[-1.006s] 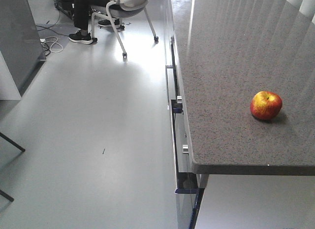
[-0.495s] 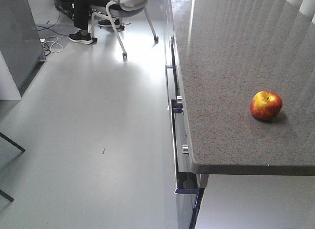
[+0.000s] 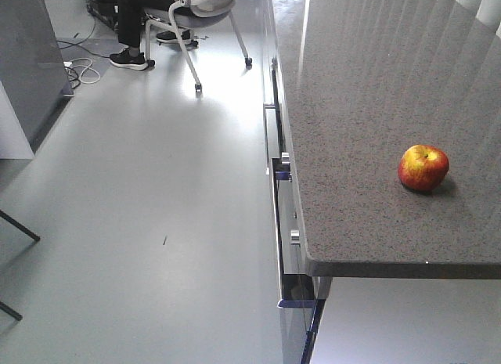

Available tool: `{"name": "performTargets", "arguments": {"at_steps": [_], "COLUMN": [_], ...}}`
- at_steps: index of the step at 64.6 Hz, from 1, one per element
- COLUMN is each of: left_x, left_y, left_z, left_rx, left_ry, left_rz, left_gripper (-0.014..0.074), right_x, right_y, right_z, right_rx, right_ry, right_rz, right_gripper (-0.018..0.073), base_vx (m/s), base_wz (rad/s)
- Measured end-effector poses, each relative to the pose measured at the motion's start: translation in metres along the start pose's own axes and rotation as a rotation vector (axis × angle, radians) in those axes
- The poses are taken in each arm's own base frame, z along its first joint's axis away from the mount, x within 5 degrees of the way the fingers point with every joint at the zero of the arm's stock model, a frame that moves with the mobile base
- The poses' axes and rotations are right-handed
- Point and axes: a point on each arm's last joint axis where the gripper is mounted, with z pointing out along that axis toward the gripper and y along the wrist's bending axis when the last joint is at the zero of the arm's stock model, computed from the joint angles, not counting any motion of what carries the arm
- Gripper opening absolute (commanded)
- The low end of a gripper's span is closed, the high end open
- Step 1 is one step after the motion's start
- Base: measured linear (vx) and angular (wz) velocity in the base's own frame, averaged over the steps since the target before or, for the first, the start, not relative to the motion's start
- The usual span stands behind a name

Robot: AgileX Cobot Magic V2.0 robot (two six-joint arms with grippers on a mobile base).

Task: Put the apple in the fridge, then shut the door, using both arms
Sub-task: 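Move the right gripper above the red-yellow apple on the countertop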

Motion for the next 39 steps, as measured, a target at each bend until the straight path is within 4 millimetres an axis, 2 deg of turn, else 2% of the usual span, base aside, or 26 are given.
{"name": "performTargets", "arguments": {"at_steps": [7, 13, 21, 27, 32, 39], "left_x": [0.000, 0.000, 0.000, 0.000, 0.000, 0.000], "left_y": [0.000, 0.000, 0.000, 0.000, 0.000, 0.000], "left_z": [0.000, 0.000, 0.000, 0.000, 0.000, 0.000], "left_rx": [0.000, 0.000, 0.000, 0.000, 0.000, 0.000], "left_ry": [0.000, 0.000, 0.000, 0.000, 0.000, 0.000], "left_rz": [0.000, 0.000, 0.000, 0.000, 0.000, 0.000], "left_gripper": [-0.0006, -0.0006, -0.0006, -0.0006, -0.0006, -0.0006], "right_x": [-0.006, -0.029, -0.083, -0.120, -0.143, -0.163], "right_y": [0.003, 0.014, 0.037, 0.055, 0.068, 0.079], "right_z": [0.000, -0.003, -0.016, -0.022, -0.021, -0.012], "right_rx": [-0.007, -0.047, -0.121, -0.161, -0.185, -0.204], "right_ry": [0.003, -0.015, -0.071, -0.026, 0.056, 0.164], "right_rz": [0.195, 0.218, 0.095, -0.020, -0.122, -0.187], "right_gripper": [-0.0003, -0.0001, 0.0010, 0.0043, 0.0106, 0.0235], "base_vx": [0.00, 0.00, 0.00, 0.00, 0.00, 0.00], "base_wz": [0.00, 0.00, 0.00, 0.00, 0.00, 0.00]}}
